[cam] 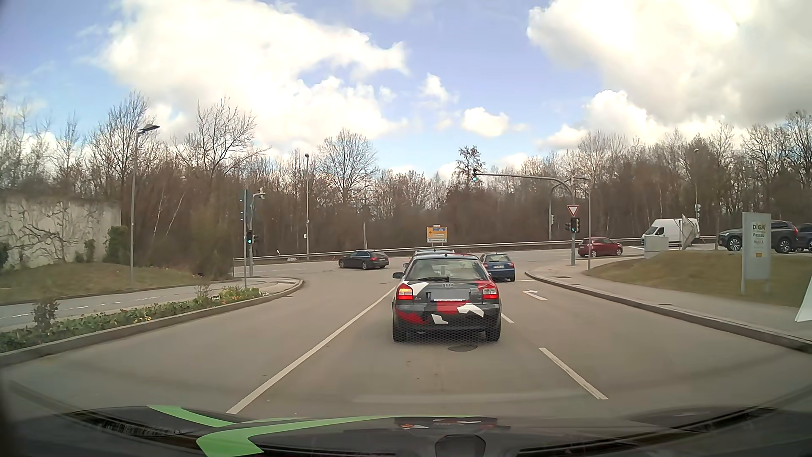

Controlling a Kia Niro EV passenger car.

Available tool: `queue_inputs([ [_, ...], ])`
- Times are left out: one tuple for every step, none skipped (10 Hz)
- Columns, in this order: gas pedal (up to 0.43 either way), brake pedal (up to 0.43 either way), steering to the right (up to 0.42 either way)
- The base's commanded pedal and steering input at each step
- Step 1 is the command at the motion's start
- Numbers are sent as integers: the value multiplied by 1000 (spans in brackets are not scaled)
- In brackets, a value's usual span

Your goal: Follow the waypoints while adhering to traffic rules and regulations

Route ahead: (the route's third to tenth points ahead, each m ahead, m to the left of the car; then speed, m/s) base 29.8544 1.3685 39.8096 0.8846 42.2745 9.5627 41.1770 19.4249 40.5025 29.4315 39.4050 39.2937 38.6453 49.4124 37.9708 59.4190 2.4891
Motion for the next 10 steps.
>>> queue_inputs([
  [177, 0, 1],
  [157, 0, -1],
  [130, 0, -1],
  [110, 0, -1],
  [87, 0, -1],
  [67, 0, -1],
  [59, 0, -1],
  [59, 0, -2],
  [39, 0, -2],
  [39, 0, -2],
])
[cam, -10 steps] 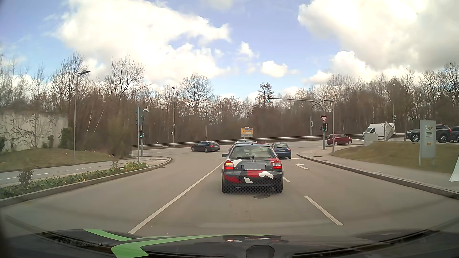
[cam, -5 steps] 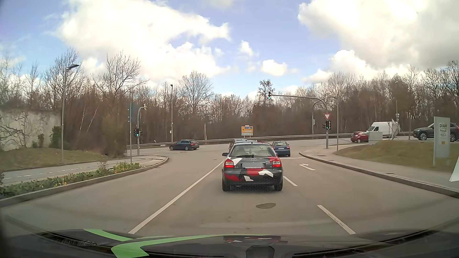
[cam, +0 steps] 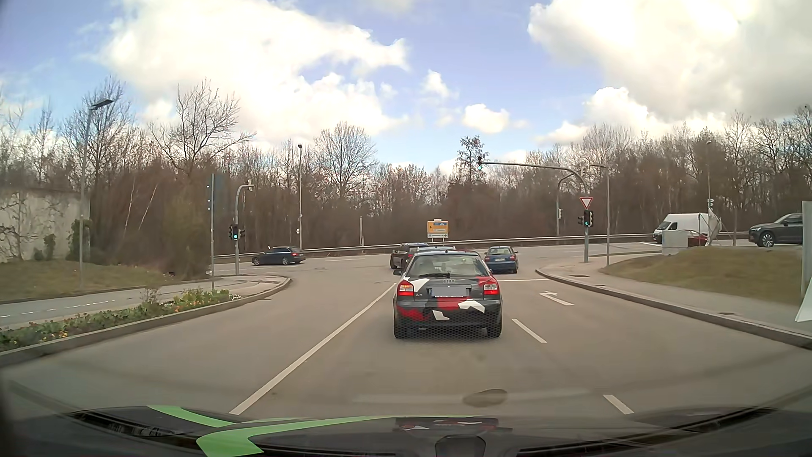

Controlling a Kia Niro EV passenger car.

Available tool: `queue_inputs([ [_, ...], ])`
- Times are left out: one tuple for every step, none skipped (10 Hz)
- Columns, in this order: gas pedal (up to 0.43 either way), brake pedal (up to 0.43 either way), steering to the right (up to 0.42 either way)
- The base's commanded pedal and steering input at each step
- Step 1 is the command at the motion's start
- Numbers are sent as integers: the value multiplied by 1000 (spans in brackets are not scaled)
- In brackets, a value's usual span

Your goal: Follow the waypoints while adhering to traffic rules and regulations

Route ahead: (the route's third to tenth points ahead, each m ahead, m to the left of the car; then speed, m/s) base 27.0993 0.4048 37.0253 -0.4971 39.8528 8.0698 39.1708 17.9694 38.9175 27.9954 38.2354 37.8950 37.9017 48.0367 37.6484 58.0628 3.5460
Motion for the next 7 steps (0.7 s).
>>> queue_inputs([
  [28, 0, -2],
  [0, 0, -2],
  [0, 0, -2],
  [0, 0, -2],
  [0, 0, -2],
  [0, 0, -2],
  [0, 0, -2],
])
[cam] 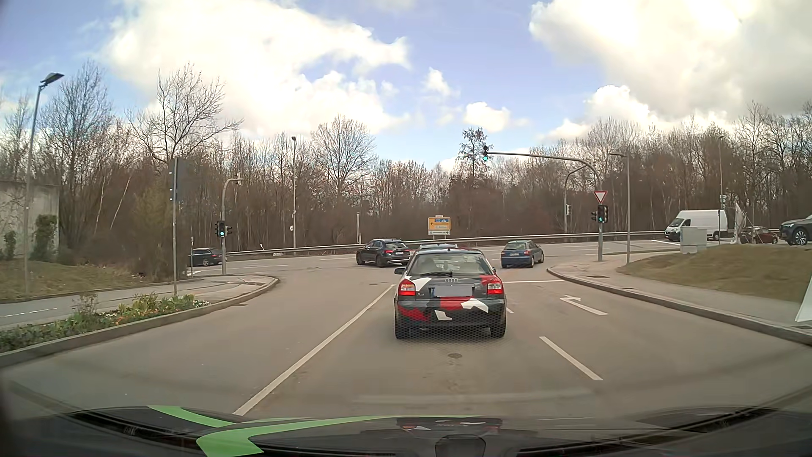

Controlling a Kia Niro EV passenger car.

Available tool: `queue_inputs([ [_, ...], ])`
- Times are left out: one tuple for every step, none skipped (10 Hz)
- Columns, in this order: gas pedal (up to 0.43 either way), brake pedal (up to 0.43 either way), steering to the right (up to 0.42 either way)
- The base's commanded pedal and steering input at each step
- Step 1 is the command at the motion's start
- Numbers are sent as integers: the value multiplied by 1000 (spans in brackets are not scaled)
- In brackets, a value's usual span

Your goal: Follow the waypoints while adhering to traffic rules and regulations

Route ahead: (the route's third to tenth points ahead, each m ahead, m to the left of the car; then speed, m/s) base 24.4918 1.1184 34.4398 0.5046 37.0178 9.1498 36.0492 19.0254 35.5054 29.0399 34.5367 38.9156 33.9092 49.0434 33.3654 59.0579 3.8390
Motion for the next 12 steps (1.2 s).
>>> queue_inputs([
  [0, 0, -2],
  [0, 0, -2],
  [0, 0, -2],
  [0, 0, -2],
  [0, 0, 3],
  [0, 0, 10],
  [0, 0, 11],
  [0, 0, 11],
  [0, 0, 10],
  [0, 0, 10],
  [0, 0, 10],
  [0, 0, 10],
])
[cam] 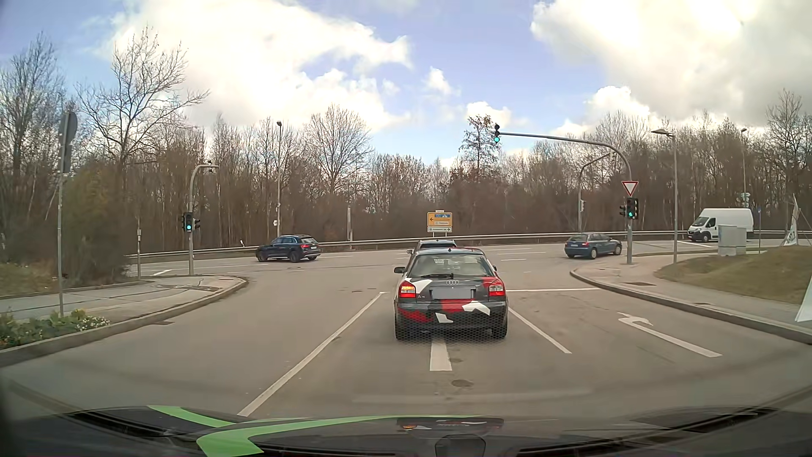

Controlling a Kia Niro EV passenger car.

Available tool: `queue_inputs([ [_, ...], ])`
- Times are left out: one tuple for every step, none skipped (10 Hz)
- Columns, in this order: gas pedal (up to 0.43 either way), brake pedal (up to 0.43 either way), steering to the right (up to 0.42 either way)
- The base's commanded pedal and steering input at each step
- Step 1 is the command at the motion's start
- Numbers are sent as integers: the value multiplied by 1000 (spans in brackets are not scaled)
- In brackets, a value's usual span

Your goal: Follow the waypoints while adhering to traffic rules and regulations

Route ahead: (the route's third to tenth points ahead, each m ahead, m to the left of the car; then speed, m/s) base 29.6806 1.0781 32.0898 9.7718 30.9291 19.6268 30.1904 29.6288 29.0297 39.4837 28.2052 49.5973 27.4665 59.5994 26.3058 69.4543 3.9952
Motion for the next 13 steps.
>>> queue_inputs([
  [0, 0, 11],
  [0, 0, 14],
  [0, 0, 17],
  [0, 0, 18],
  [8, 0, 18],
  [79, 0, 17],
  [98, 0, 17],
  [98, 0, 17],
  [110, 0, 17],
  [110, 0, 17],
  [110, 0, 17],
  [130, 0, 14],
  [138, 0, 12],
])
